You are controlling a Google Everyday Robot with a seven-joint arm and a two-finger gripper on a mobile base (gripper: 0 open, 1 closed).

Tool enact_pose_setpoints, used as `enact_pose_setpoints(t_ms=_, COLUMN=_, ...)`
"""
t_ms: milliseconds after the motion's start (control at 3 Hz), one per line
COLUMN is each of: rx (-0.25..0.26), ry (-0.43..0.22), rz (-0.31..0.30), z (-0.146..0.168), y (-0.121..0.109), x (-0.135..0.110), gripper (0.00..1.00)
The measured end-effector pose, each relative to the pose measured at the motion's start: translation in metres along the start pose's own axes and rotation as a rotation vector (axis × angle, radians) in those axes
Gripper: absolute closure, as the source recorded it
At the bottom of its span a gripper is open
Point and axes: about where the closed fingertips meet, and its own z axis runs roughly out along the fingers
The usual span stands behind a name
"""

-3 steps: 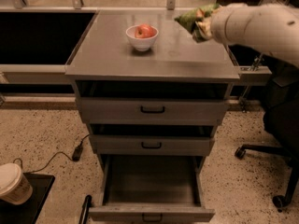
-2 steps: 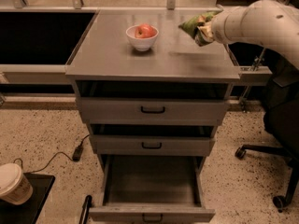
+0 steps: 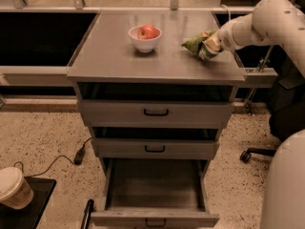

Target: Pick green jalapeno chip bag from bottom drawer and place on counter

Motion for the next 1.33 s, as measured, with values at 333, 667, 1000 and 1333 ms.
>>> enact_pose_setpoints(t_ms=333, rx=-0.064, ry=0.035, rz=0.003, z=0.0008, y=0.0153, x=0.0072, gripper=0.81)
enact_pose_setpoints(t_ms=667, rx=-0.064, ry=0.035, rz=0.003, z=0.0008, y=0.0153, x=0.0072, gripper=0.58)
enact_pose_setpoints(t_ms=1000, rx=-0.064, ry=0.035, rz=0.003, z=0.0008, y=0.0153, x=0.0072, gripper=0.35)
enact_pose_setpoints(t_ms=1333, rx=-0.064, ry=0.035, rz=0.003, z=0.0009, y=0.0154, x=0.0072, gripper=0.11)
